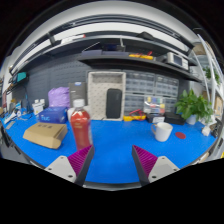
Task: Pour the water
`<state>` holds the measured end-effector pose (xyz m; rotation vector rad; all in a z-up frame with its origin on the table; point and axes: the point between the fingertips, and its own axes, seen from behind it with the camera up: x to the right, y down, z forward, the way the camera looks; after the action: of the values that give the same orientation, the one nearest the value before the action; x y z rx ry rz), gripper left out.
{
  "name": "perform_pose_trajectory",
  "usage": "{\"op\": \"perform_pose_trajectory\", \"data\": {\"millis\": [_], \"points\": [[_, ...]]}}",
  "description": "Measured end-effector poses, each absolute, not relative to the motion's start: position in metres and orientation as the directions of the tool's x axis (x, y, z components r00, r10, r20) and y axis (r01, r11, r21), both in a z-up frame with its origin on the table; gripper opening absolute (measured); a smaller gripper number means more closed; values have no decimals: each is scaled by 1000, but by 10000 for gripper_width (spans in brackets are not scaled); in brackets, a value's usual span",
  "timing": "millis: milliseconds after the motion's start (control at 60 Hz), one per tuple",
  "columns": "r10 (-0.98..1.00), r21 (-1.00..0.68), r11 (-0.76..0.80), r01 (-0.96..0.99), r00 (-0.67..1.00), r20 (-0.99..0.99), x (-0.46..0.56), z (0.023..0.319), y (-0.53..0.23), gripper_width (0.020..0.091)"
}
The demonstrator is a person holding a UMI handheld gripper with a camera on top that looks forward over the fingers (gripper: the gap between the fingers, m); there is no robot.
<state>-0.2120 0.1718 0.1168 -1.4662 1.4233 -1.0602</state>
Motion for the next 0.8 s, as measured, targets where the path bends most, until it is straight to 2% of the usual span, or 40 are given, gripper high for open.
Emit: {"op": "perform_pose_trajectory", "data": {"millis": [100, 367, 467, 533, 617, 633, 667, 800], "points": [[-997, -937, -39, -347, 70, 16, -203, 96, 221, 782], [-992, -944, -53, -327, 125, 12, -133, 91, 270, 783], [-992, -947, -50, -316, 129, 9, -107, 87, 279, 764], [-992, -952, -43, -304, 127, 5, -94, 86, 282, 702], [-991, -957, -34, -287, 133, -4, -82, 87, 287, 535], [-991, -959, -34, -282, 132, -4, -80, 87, 287, 466], [-991, -961, -34, -276, 132, -2, -78, 87, 286, 457], [-990, -967, -30, -252, 143, -7, -75, 87, 286, 340]]}}
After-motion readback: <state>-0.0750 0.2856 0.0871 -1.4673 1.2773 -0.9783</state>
